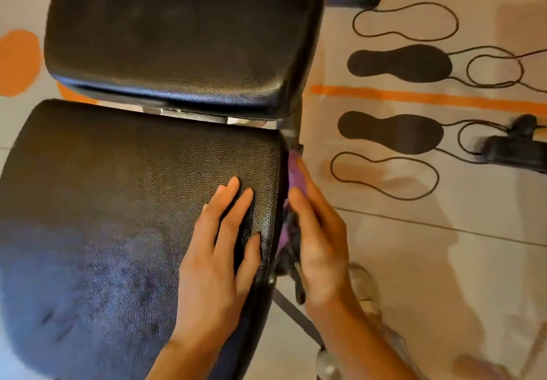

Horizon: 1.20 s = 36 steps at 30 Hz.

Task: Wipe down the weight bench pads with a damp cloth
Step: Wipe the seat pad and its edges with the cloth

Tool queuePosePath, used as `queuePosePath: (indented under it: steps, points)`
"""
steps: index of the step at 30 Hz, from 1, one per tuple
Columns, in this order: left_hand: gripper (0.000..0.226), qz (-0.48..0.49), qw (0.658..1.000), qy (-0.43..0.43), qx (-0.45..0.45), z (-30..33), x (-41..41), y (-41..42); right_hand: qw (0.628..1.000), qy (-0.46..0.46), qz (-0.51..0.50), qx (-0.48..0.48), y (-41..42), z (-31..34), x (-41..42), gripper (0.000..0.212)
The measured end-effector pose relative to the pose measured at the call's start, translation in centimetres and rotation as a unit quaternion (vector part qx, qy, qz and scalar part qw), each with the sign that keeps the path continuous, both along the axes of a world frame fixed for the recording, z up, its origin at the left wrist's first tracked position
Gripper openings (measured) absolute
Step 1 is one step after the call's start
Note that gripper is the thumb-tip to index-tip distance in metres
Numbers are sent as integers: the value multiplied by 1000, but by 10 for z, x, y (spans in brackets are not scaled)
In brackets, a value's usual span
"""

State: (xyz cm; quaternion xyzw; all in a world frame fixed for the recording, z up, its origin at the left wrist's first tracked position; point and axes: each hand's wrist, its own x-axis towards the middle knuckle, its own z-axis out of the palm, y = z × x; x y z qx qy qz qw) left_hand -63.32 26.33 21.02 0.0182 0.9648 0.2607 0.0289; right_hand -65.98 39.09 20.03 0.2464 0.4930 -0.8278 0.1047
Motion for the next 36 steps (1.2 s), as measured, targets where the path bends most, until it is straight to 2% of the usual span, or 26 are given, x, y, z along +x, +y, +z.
queuePosePath:
  steps: [2, 4, 9, 12, 15, 19, 21, 27, 32, 34, 36]
  points:
    - [51, 9, 1000, 2, -4, -1, 0, 0, 998, 31, 10, 54, -10, 9, 25, 43]
    - [51, 10, 1000, 2, -5, 0, 1, 1, 997, 37, 9, 60, -13, 9, 27, 45]
    - [52, -8, 1000, -1, -8, -1, 1, 1, 999, 35, -9, 34, -9, -24, -52, 37]
    - [50, -8, 1000, 8, 1, -2, 2, 1, 999, 38, 4, 23, -14, -16, 4, 44]
    - [48, 2, 1000, 2, 12, -2, 2, 1, 996, 67, -26, 45, -21, 4, 55, 46]
    - [48, 9, 1000, 5, 7, -2, 2, 3, 996, 88, 8, 22, -12, -28, -28, 39]
    - [48, 6, 1000, 10, 4, -2, 4, 4, 994, 112, 2, 18, -11, -34, -43, 40]
    - [46, -21, 999, 47, 1, -3, 4, 3, 991, 126, -36, 28, -25, -11, 75, 45]
    - [46, -16, 998, 53, -9, -3, 5, 6, 996, 74, -17, -44, -14, -50, -37, 38]
    - [46, -18, 998, 52, -13, -3, 6, 6, 992, 121, -26, -41, -12, -54, -35, 38]
    - [46, -23, 998, 53, -14, -3, 5, 6, 992, 114, -36, -43, -16, -44, -1, 41]
